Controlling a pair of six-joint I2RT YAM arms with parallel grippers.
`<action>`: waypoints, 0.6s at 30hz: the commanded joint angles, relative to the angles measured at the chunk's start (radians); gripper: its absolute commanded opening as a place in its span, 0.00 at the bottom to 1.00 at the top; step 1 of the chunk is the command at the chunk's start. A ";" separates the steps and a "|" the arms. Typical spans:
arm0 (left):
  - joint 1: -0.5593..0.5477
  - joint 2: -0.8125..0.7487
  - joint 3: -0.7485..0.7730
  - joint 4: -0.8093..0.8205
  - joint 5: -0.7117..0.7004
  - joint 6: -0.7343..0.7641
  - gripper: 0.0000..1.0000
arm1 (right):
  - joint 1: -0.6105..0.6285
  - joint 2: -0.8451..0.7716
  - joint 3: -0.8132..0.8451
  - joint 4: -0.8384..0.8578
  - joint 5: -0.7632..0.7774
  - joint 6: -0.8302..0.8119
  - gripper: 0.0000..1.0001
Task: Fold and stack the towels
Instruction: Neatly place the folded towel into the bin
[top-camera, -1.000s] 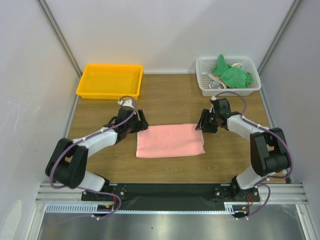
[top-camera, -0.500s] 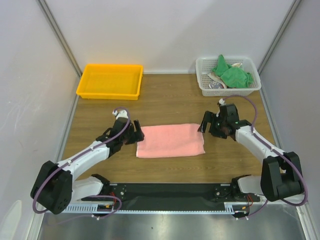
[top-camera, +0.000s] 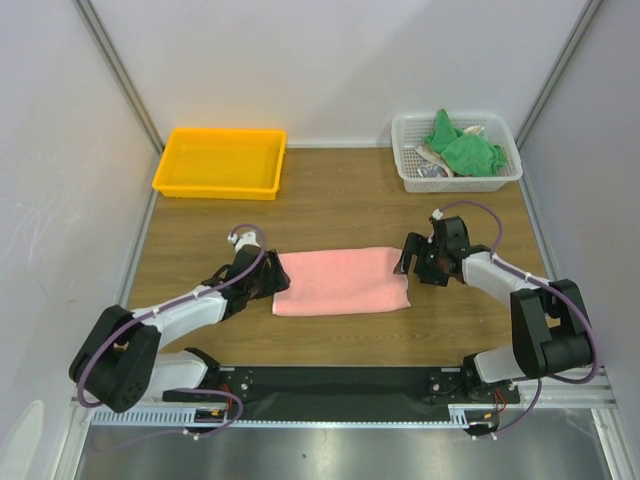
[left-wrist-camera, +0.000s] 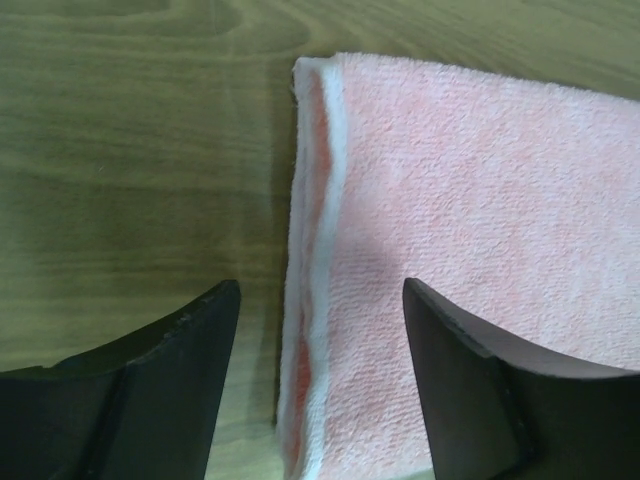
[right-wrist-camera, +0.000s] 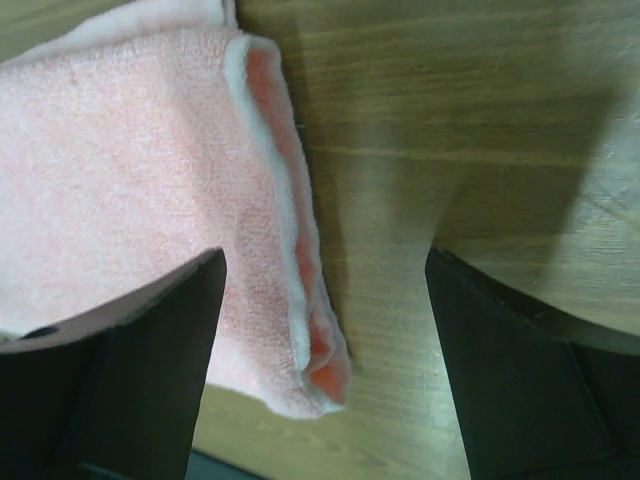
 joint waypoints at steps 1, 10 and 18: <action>-0.015 0.057 -0.008 0.072 0.004 -0.028 0.70 | 0.001 0.037 -0.033 0.079 -0.010 0.029 0.86; -0.021 0.111 -0.002 0.064 -0.039 -0.031 0.49 | 0.030 0.122 -0.071 0.154 -0.007 0.051 0.79; -0.021 0.174 0.018 0.064 -0.032 -0.008 0.26 | 0.050 0.137 -0.082 0.156 0.016 0.069 0.73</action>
